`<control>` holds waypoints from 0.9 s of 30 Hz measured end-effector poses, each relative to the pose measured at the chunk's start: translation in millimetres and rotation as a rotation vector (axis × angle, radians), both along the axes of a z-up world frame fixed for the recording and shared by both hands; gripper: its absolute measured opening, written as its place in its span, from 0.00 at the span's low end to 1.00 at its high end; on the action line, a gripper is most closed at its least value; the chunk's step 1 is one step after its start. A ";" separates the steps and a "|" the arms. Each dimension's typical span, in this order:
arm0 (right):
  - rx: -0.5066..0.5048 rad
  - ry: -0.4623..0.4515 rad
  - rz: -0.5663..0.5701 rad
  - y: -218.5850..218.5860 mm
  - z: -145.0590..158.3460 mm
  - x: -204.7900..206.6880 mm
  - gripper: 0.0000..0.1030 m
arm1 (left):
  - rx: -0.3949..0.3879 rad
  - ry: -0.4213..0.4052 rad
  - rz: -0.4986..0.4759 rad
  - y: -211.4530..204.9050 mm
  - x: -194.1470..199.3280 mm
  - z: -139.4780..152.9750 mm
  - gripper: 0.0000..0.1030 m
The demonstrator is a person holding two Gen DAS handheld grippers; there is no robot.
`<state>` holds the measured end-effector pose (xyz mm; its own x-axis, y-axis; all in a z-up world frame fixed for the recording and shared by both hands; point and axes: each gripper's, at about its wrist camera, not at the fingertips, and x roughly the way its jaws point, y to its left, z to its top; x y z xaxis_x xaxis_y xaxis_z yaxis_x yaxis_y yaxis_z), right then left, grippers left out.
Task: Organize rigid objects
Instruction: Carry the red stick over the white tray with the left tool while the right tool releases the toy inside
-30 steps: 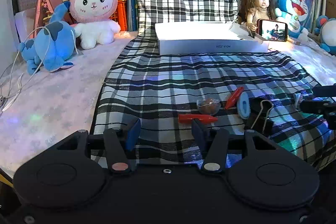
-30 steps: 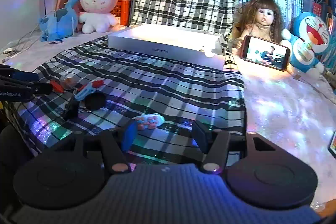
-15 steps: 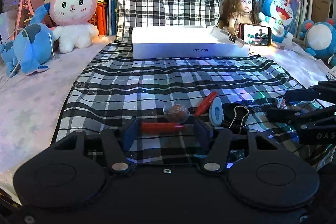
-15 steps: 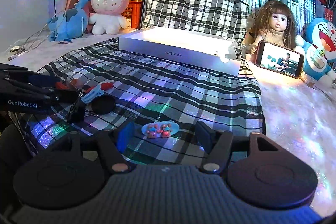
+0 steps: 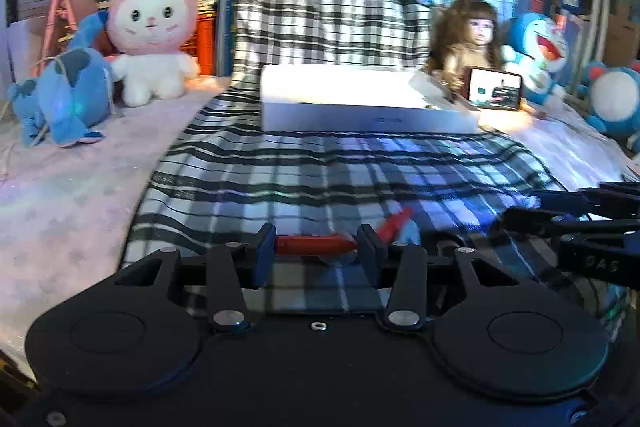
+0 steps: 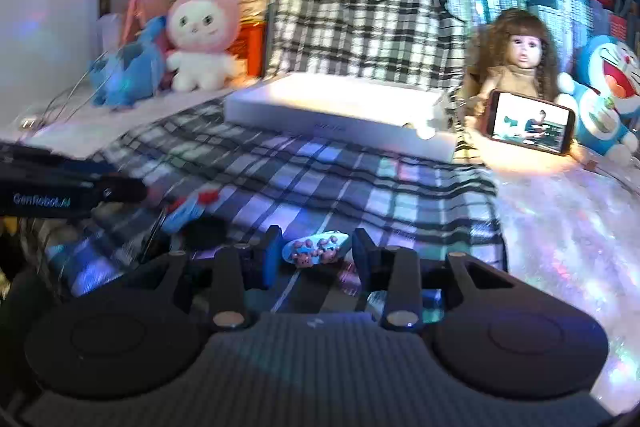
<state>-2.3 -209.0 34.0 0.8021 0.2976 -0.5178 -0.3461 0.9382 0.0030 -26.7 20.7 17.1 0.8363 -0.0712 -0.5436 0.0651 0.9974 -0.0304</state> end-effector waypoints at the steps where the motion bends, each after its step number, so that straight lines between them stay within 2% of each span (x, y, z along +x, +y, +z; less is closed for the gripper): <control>1: 0.013 0.003 -0.017 -1.4 2.9 4.3 0.42 | -0.010 0.007 0.015 1.7 4.3 2.2 0.41; 5: 0.044 0.008 -0.082 -6.3 14.1 24.3 0.42 | -0.017 0.024 0.048 6.5 23.9 12.4 0.41; 10: 0.065 0.018 -0.146 -13.0 26.0 53.2 0.42 | 0.002 -0.005 0.044 5.1 52.3 32.8 0.41; 14: 0.088 0.032 -0.185 -17.1 34.2 80.4 0.42 | -0.027 -0.023 0.020 2.8 82.1 53.2 0.41; 22: 0.107 0.082 -0.209 -18.3 54.3 160.5 0.42 | -0.069 -0.020 -0.043 -7.9 165.9 79.2 0.41; 27: 0.133 0.166 -0.219 -21.3 56.7 215.8 0.42 | -0.126 0.060 -0.057 -11.2 233.1 79.3 0.41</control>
<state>213.5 -230.2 90.6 0.7623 0.2009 -0.6152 -0.1200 0.9780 0.1707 206.3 9.5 96.5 0.7954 -0.1887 -0.5759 0.1160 0.9801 -0.1610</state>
